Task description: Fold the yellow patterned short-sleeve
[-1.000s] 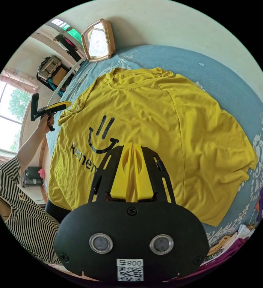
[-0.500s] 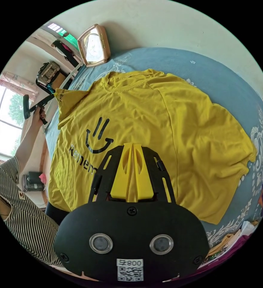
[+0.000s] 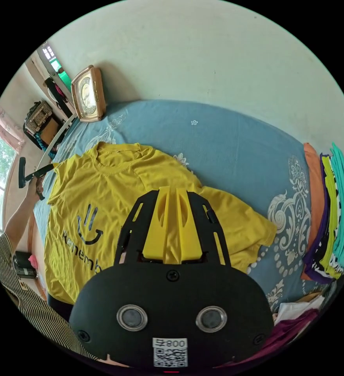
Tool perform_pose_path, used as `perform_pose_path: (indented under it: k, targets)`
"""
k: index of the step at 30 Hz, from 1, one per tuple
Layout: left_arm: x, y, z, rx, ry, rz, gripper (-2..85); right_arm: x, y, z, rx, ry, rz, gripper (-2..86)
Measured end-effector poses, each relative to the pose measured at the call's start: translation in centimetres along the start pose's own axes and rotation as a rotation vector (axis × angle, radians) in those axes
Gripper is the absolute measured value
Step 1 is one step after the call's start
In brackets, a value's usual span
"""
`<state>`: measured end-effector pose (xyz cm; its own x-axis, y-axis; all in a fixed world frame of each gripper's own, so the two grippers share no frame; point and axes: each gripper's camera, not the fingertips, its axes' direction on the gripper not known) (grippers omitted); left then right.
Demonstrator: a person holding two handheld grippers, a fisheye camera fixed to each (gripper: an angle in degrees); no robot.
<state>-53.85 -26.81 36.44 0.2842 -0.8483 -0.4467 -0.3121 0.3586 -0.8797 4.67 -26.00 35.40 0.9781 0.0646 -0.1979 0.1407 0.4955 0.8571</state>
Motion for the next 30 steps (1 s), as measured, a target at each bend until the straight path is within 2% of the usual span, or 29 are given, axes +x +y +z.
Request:
perform_pose_path:
  k: [3,8,9,14,18,21,25,30]
  targets:
    - [3.6,-2.6,3.0,-0.039,0.022,0.073,15.6,-0.5,-2.6,0.9,-0.018,0.049,-0.033,4.5]
    - [7.1,-5.2,7.8,-0.123,0.003,0.101,15.9,-0.7,-4.7,5.3,-0.181,0.116,-0.059,3.9]
    - [7.7,-5.5,8.6,-0.135,-0.063,0.103,15.9,-0.7,-4.6,5.4,-0.166,0.118,-0.067,3.2]
    - [8.4,-6.5,8.3,-0.062,-0.086,0.082,16.1,1.3,-4.6,4.0,-0.106,0.103,0.013,0.3]
    - [9.2,-6.4,7.6,0.010,-0.043,0.073,16.2,1.2,-4.1,2.3,-0.004,0.110,0.055,0.5]
    - [10.6,-6.3,7.4,0.061,0.070,0.104,16.2,-0.3,-4.0,1.7,0.064,-0.006,0.020,1.8]
    - [13.4,-7.3,9.2,0.016,0.192,0.153,16.3,-4.7,-5.4,3.8,0.023,-0.046,-0.108,5.0]
    - [16.2,-8.6,12.8,-0.065,0.129,0.148,16.3,-7.3,-6.7,6.7,-0.021,0.022,-0.137,5.3]
